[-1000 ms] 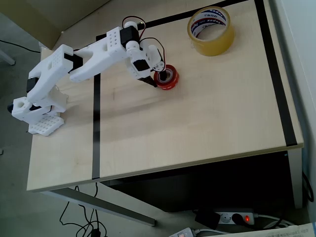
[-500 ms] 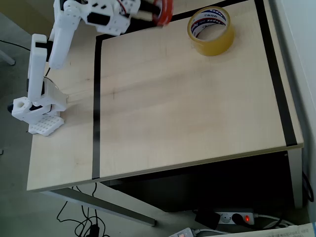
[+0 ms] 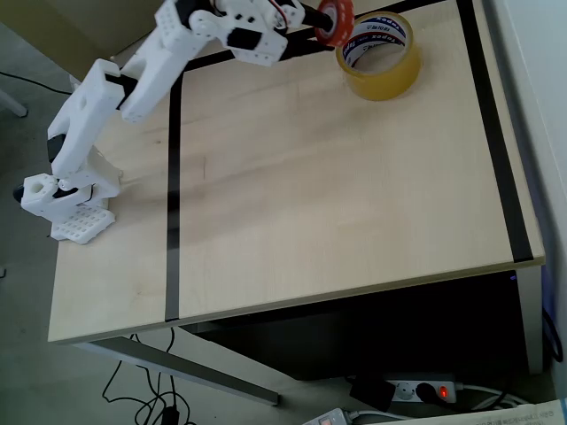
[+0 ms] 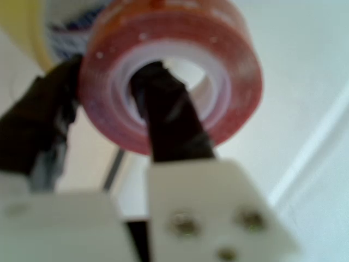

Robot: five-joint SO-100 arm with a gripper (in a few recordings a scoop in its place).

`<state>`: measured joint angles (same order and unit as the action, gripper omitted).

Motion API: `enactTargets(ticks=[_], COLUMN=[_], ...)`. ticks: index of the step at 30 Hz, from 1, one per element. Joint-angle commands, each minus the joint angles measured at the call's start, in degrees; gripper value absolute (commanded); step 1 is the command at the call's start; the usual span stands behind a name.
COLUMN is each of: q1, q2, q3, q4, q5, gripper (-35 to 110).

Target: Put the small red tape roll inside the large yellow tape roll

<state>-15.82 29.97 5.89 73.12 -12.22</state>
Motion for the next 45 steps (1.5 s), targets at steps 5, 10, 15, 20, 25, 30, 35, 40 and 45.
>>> enactTargets(ticks=[5, 10, 15, 20, 25, 30, 35, 40, 45], q1=[-0.44, 0.26, 0.44, 0.97, 2.02, 4.13, 4.83, 13.01, 13.45], q2=[-1.58, -3.08, -3.08, -1.23, 7.47, 19.69, 45.18, 55.2, 92.46], q3=[-6.33, -6.33, -7.29, -7.65, -7.65, -5.36, 25.05, 43.07, 77.17], q4=[-2.37, -2.2, -1.58, 0.35, 13.1, 29.27, 30.5, 30.5, 13.97], q5=[-0.53, 0.62, 0.88, 0.97, 0.18, -7.03, -8.44, -0.35, 2.46], gripper=[0, 18, 22, 25, 11, 0, 0, 0, 0])
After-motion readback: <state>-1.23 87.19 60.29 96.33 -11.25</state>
